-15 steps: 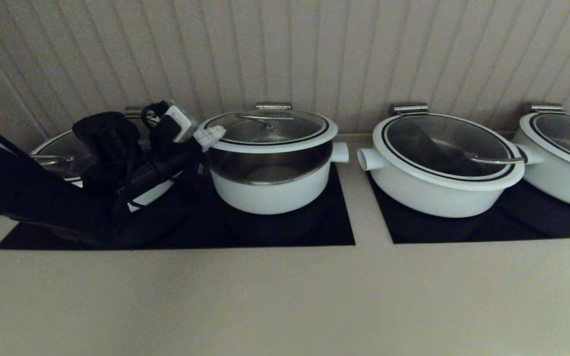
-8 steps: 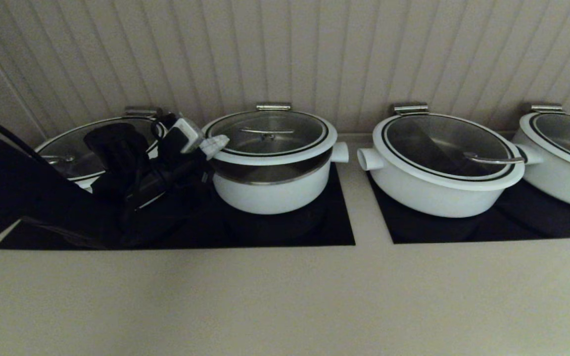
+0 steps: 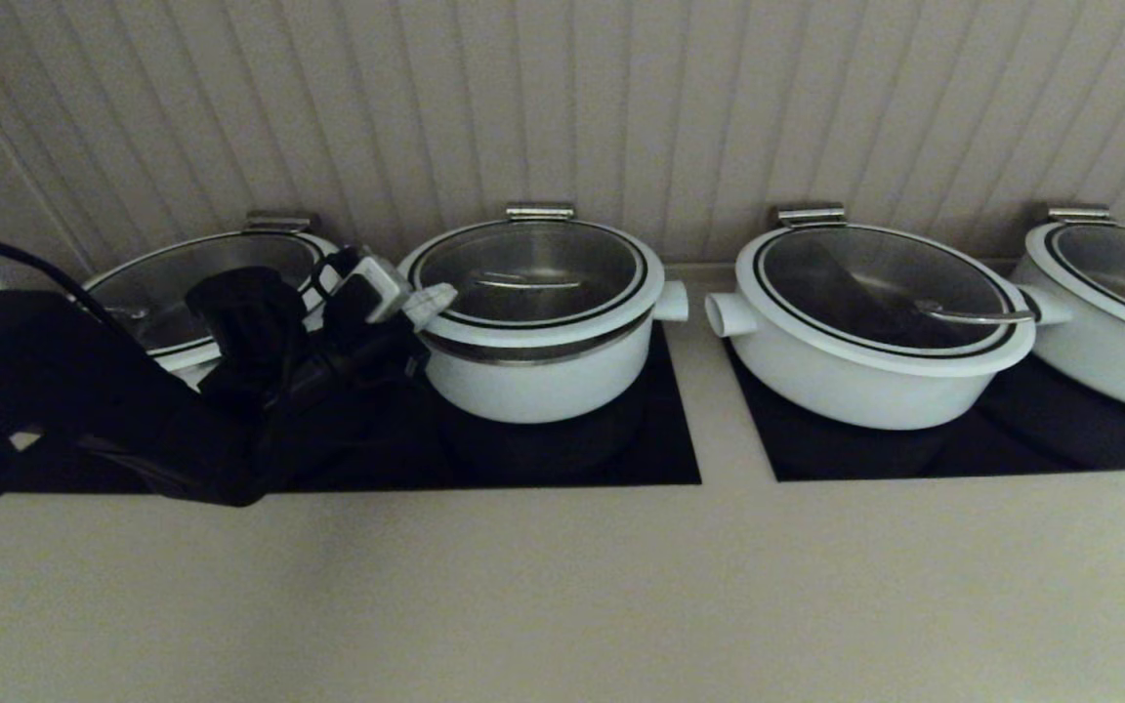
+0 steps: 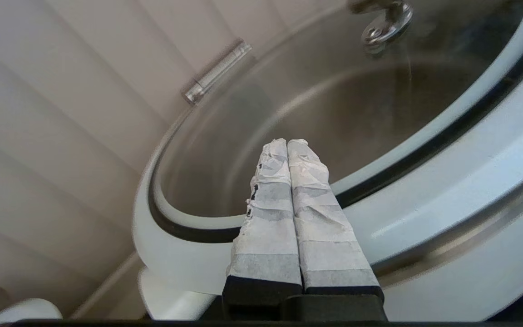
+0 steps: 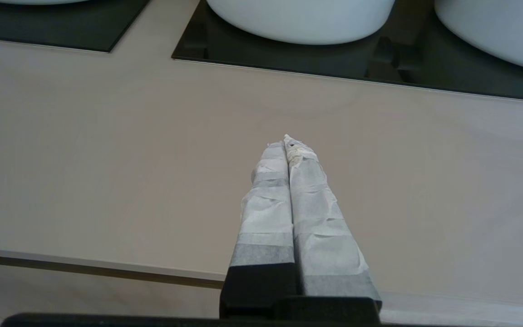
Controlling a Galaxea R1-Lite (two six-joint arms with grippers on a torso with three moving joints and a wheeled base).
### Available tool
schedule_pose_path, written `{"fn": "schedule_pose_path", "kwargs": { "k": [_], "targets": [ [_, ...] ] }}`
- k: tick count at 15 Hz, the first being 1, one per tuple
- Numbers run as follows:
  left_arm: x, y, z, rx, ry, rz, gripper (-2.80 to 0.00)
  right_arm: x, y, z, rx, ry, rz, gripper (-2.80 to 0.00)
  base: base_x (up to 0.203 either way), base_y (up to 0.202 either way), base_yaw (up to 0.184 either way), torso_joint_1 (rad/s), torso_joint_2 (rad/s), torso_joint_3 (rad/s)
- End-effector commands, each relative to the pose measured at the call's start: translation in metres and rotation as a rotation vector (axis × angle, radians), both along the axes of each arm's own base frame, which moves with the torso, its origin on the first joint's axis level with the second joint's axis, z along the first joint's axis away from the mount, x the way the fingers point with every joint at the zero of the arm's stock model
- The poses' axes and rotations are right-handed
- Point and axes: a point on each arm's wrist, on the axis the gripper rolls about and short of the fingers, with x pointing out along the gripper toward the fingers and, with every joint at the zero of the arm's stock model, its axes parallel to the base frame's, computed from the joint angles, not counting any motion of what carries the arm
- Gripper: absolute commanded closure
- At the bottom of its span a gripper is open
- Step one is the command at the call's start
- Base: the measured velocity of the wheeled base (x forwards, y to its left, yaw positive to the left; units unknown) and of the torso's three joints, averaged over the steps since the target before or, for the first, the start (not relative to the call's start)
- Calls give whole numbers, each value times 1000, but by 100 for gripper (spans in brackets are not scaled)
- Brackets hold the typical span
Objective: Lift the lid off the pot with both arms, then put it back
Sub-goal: Close the pot lid
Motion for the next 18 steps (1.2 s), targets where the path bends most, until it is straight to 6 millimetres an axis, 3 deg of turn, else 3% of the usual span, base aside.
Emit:
{"fn": "schedule_pose_path", "kwargs": {
  "k": [1,6,18],
  "targets": [
    [5,-1,-14,4,8,-1,0,0,0,0,-1,0,1,0,0,0,0,0,0,0],
    [4,-1,-41,8,46,-1,0,0,0,0,-1,0,1,0,0,0,0,0,0,0],
    [-1,4,-50,13,85,8,0,0,0,0,-1,1,1,0,0,0,0,0,0,0]
  ]
}}
